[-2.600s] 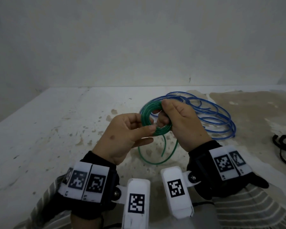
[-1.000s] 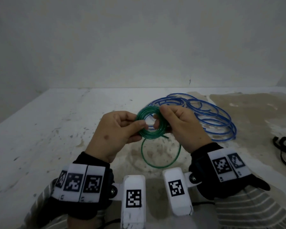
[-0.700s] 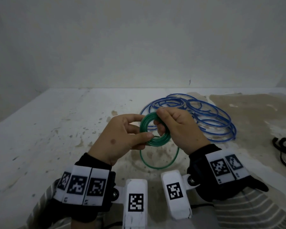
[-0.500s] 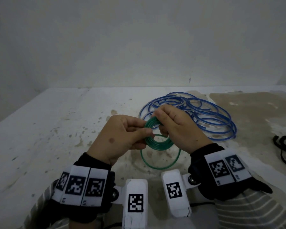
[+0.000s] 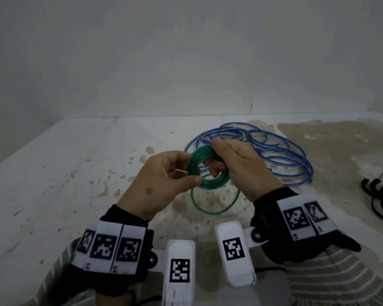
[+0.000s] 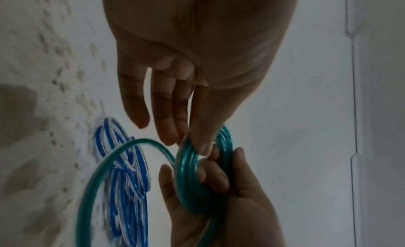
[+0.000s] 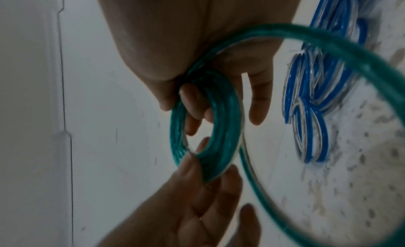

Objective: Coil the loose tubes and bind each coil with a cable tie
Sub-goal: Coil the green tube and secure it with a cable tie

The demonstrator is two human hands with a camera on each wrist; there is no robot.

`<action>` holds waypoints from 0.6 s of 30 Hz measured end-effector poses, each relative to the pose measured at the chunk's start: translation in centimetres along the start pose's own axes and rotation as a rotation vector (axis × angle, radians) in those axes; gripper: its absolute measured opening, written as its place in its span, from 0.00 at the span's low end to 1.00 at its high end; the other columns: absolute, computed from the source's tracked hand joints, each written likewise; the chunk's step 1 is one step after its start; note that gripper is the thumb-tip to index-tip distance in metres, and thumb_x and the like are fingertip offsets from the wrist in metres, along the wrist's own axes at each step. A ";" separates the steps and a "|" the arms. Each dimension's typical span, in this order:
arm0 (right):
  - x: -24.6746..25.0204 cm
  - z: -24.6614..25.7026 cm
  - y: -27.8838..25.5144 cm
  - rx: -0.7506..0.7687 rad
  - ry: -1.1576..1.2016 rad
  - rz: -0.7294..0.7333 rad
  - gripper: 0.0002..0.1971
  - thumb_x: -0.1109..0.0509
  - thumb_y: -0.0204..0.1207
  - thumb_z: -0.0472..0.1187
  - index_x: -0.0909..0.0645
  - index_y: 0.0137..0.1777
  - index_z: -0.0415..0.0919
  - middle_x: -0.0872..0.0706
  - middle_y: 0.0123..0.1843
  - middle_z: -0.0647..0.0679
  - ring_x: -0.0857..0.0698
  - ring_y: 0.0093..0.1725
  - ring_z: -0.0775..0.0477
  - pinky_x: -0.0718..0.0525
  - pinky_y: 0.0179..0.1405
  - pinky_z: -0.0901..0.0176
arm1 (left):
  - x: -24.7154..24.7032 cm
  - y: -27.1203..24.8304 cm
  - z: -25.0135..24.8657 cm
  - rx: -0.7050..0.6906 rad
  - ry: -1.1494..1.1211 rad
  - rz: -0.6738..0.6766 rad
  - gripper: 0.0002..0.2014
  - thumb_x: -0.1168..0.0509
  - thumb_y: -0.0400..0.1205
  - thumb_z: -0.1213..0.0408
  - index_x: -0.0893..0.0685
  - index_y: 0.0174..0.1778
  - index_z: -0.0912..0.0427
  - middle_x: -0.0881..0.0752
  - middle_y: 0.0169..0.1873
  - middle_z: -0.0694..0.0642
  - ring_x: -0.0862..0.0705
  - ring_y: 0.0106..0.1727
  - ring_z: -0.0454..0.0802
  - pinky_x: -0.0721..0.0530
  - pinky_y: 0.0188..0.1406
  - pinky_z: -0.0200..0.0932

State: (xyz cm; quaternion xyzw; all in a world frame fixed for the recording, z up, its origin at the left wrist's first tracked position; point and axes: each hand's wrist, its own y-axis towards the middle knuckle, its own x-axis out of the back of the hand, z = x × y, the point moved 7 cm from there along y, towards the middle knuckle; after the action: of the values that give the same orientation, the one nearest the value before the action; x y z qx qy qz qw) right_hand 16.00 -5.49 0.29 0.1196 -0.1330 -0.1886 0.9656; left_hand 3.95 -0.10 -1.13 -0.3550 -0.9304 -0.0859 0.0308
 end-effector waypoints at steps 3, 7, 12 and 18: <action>-0.9 -0.1 -0.3 -0.015 -0.049 0.088 0.18 0.43 0.83 0.45 0.21 0.42 0.31 0.21 0.31 0.38 0.25 0.29 0.46 0.26 0.37 0.49 | 0.3 -0.1 -0.4 -0.017 0.009 -0.033 0.14 0.28 0.67 0.64 0.14 0.49 0.56 0.11 0.36 0.58 0.13 0.35 0.45 0.16 0.31 0.37; -0.9 0.0 -0.5 -0.010 -0.061 0.076 0.04 0.40 0.82 0.44 0.26 0.46 0.47 0.21 0.31 0.43 0.24 0.30 0.50 0.24 0.39 0.48 | -0.1 -0.2 -0.3 -0.003 0.083 -0.009 0.04 0.30 0.74 0.71 0.12 0.37 0.59 0.11 0.29 0.58 0.13 0.30 0.46 0.15 0.27 0.35; 0.0 0.2 0.2 0.058 -0.017 0.001 0.13 0.43 0.83 0.42 0.18 0.43 0.41 0.14 0.31 0.53 0.17 0.37 0.53 0.20 0.49 0.51 | 0.7 0.0 -0.1 0.022 -0.168 -0.124 0.04 0.35 0.77 0.72 0.15 0.39 0.63 0.11 0.26 0.53 0.13 0.28 0.44 0.14 0.26 0.35; 0.2 0.1 0.2 0.084 -0.031 -0.032 0.18 0.44 0.83 0.45 0.19 0.37 0.39 0.18 0.27 0.50 0.20 0.29 0.55 0.21 0.36 0.63 | -0.3 0.1 0.6 0.105 -0.234 -0.044 0.04 0.37 0.78 0.73 0.17 0.44 0.64 0.11 0.36 0.58 0.12 0.35 0.48 0.12 0.33 0.39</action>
State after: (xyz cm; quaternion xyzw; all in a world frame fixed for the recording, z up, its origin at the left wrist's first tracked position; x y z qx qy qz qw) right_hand 16.19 -5.39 0.46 0.1590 -0.1537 -0.2003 0.9545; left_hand 4.23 -0.15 -1.78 -0.3402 -0.9383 0.0042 -0.0612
